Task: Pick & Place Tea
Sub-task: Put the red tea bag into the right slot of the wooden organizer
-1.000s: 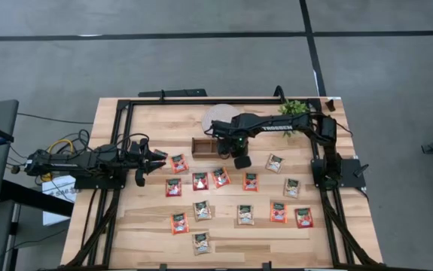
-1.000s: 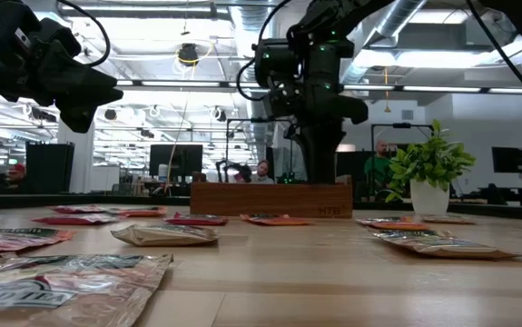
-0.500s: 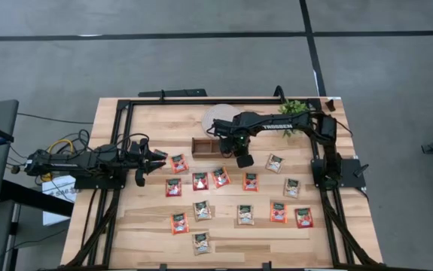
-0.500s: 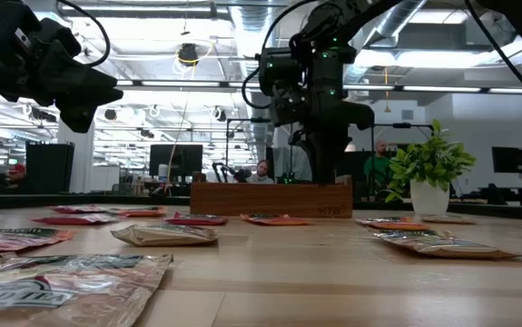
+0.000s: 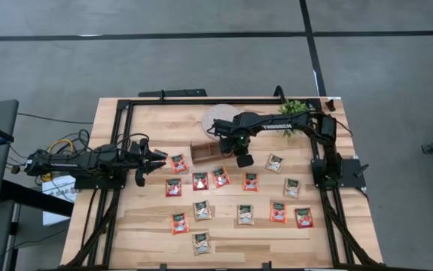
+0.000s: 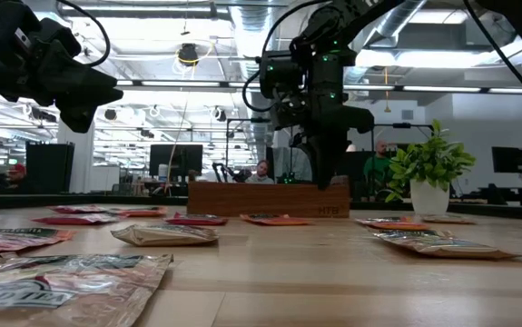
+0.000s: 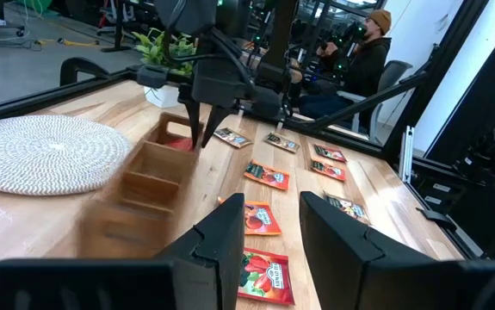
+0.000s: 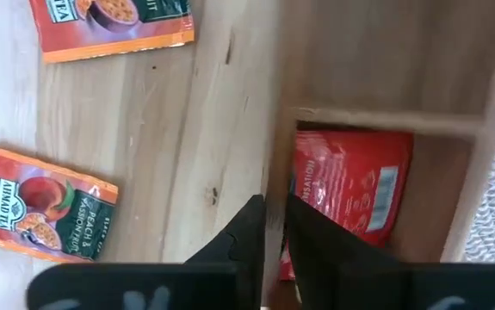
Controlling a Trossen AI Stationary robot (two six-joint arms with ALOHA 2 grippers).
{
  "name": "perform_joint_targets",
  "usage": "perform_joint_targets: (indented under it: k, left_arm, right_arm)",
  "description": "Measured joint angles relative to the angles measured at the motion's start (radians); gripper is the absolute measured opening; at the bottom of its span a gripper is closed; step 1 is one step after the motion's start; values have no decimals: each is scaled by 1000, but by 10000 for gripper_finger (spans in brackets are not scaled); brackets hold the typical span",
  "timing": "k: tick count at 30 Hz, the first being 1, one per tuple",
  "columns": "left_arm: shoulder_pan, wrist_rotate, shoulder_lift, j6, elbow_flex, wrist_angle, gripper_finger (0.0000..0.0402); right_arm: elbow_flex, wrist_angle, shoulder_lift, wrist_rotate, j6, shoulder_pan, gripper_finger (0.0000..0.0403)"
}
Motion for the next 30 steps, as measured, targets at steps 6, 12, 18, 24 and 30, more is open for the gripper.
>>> perform_joint_targets:
  k: [6, 12, 18, 24, 30]
  left_arm:
    - [0, 0, 0, 0, 0, 0, 105]
    - [0, 0, 0, 0, 0, 0, 105]
    - [0, 0, 0, 0, 0, 0, 105]
    - [0, 0, 0, 0, 0, 0, 105]
    - [0, 0, 0, 0, 0, 0, 105]
  right_arm:
    - [0, -3, -1, -1, 0, 0, 29]
    - [0, -3, -1, -2, 0, 0, 27]
    - [1, -6, -1, -2, 0, 0, 35]
    - [1, -7, -1, -3, 0, 0, 36]
    - [1, -17, -5, -27, -8, 0, 37]
